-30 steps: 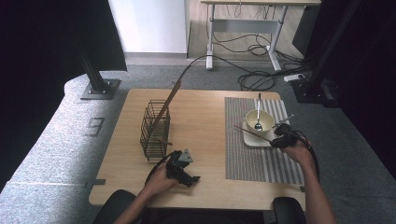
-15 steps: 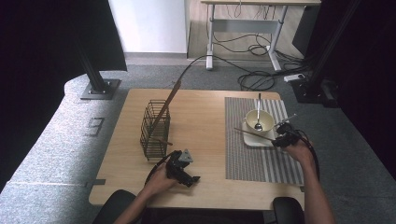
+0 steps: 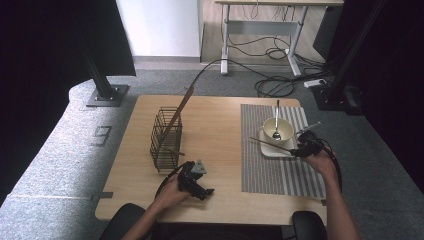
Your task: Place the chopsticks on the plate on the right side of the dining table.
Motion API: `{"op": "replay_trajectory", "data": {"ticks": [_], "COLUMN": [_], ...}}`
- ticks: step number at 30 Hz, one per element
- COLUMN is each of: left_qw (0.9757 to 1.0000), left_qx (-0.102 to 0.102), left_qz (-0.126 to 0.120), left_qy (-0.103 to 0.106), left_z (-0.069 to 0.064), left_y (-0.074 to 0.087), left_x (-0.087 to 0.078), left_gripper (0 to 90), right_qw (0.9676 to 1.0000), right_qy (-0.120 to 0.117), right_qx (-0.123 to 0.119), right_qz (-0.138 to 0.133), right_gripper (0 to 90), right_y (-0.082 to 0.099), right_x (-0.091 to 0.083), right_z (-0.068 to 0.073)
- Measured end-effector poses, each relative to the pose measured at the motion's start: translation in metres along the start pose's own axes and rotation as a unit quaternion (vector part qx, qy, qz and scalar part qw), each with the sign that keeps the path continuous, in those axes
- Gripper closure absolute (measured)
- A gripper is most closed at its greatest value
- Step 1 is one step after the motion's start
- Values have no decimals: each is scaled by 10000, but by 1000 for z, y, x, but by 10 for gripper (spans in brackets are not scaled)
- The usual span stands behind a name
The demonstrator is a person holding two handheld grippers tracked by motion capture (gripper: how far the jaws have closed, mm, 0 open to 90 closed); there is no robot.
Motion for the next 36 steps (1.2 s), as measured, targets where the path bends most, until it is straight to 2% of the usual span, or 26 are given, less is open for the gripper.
{"op": "replay_trajectory", "data": {"ticks": [5,6,7,9,11,12,13,14,17,20,25,36], "left_qw": [10000,10000,10000,10000,10000,10000,10000,10000,10000,10000,10000,10000], "left_qx": [0,0,-3,12,13,13,13,12,17,12,9,8], "left_qz": [0,0,-4,14,14,12,12,11,15,16,13,14], "left_qy": [0,0,-1,1,1,1,1,0,-1,-1,0,0], "left_z": [0,0,0,0,0,0,0,0,0,0,0,0], "left_y": [0,0,0,0,0,0,0,0,0,0,0,0], "left_x": [0,0,0,0,0,0,0,0,0,0,0,0], "left_gripper": [0,0,0,0,0,0,0,0,0,0,0,0], "right_qw": [9995,9995,9988,9982,9980,9976,9976,9968,9952,9945,9927,9857], "right_qy": [-116,-116,-102,-83,-64,-8,-8,32,-27,-2,-32,56], "right_qx": [-56,-56,-121,-164,-144,-118,-118,-20,130,226,426,995], "right_qz": [-286,-286,-455,-565,-615,-686,-686,-798,-973,-1025,-1128,-1356], "right_gripper": [325,325,295,244,222,166,166,129,100,27,0,0], "right_y": [-3,-3,-5,-5,-5,-4,-4,-4,-2,4,12,25], "right_x": [-11,-11,-16,-18,-19,-19,-19,-20,-20,-16,-7,6], "right_z": [13,13,20,24,27,31,31,34,40,45,53,43]}}
Point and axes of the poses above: each handheld gripper's, and its own axes: x roughly forward along the jaws, y roughly out of its underside, z roughly to its left, the point moved 10 cm from there along x, roughly forward along the jaws, and after that the axes turned 6 degrees about y, right-handed, at the moved point
